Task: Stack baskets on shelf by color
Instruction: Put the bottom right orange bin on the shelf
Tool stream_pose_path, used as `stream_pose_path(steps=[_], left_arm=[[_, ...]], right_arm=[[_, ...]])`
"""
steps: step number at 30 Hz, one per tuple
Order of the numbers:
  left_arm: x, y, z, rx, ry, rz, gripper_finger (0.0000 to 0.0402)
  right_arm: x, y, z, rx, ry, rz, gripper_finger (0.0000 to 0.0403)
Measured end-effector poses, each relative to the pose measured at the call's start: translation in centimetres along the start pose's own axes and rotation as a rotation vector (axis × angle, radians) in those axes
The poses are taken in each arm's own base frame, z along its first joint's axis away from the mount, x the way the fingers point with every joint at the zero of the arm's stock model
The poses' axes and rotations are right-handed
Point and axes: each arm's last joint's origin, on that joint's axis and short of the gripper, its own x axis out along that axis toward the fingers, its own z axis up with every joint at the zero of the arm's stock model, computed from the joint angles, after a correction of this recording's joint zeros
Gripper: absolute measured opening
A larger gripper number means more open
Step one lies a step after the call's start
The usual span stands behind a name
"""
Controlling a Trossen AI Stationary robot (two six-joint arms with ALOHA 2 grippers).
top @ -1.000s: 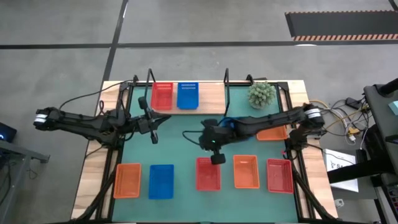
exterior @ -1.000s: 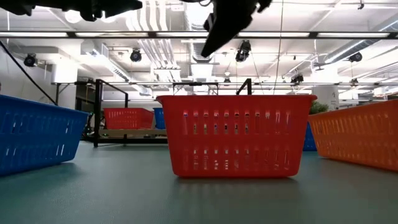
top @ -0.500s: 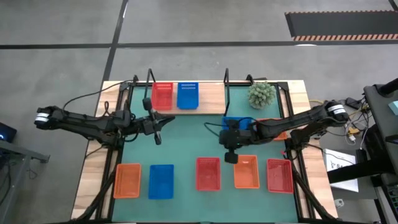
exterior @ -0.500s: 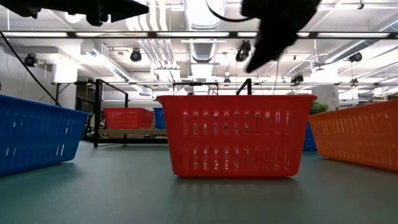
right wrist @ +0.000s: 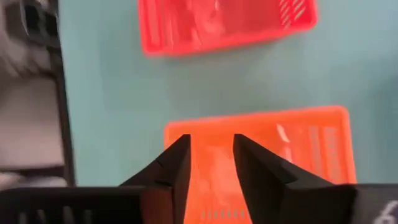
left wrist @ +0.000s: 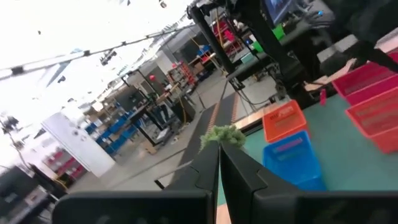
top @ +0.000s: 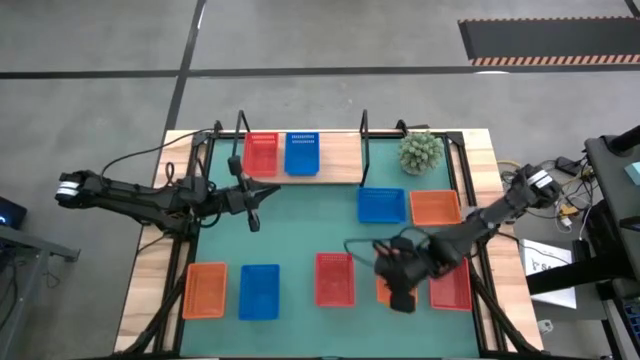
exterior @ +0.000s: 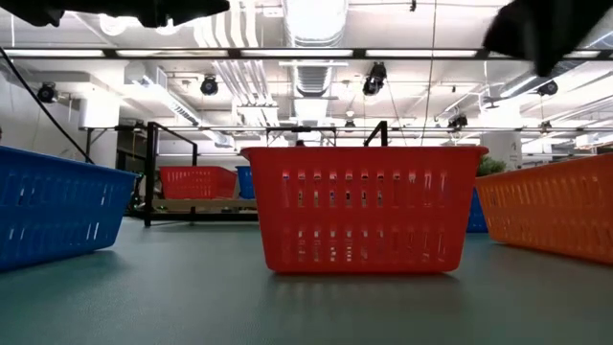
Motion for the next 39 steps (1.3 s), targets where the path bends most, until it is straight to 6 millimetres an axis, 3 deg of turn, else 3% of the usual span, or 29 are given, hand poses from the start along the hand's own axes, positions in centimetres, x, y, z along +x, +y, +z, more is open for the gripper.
stream_pose_path(steps=[4,11,21,26,32,39], left_arm=[[0.0,-0.2,-0.2,-0.129,-0.003,-0.007,0.0000],[0.1,-0.7,0.4,-0.335,-0.118,-0.159,0.0000],[0.7,-2.0,0.6,-0.383,-0.146,-0.218,0.0000],[0.7,-1.9,0.7,-0.387,-0.158,-0.212,0.0000],[0.7,-1.8,0.7,-0.388,-0.161,-0.209,0.0000],[0.6,-1.5,1.0,-0.373,-0.168,-0.184,0.0000]], right_arm=[[1.3,2.5,-1.6,-0.111,0.037,-0.038,0.0137],[4.2,5.2,-4.9,-0.204,0.098,-0.117,0.0148],[6.7,5.8,-6.2,-0.264,0.103,-0.220,0.0146],[7.6,5.7,-6.5,-0.278,0.126,-0.241,0.0115],[7.4,5.7,-6.5,-0.284,0.124,-0.237,0.0022],[5.1,7.1,-4.5,-0.280,0.080,-0.202,0.0010]])
